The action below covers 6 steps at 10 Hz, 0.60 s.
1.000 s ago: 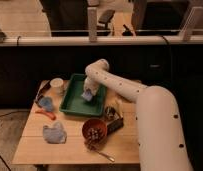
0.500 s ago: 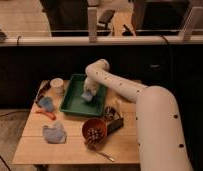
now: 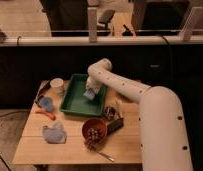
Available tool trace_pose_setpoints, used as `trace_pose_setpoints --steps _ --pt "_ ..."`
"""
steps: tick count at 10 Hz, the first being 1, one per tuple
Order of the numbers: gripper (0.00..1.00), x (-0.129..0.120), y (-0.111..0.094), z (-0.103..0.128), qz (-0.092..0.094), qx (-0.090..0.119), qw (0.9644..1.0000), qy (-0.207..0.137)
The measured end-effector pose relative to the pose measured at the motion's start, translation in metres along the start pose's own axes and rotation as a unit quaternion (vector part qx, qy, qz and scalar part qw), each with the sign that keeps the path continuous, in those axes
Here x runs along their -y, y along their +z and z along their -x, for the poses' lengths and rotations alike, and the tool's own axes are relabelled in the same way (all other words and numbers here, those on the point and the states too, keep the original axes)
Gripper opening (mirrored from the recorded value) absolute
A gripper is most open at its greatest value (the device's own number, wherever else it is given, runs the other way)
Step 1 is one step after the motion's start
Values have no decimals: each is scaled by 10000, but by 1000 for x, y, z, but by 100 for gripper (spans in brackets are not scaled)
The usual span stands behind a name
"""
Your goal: Wipe tray with sponge
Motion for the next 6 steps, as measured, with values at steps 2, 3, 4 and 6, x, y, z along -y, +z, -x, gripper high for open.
trace_pose_setpoints --steps 2,3,4,6 --pt "1 18 6 13 -65 125 9994 -316" --pt "1 30 9 23 -96 222 9984 -506" --pt "1 39 11 37 -123 347 9967 -717" --pt "1 41 10 63 -117 577 9924 -1080"
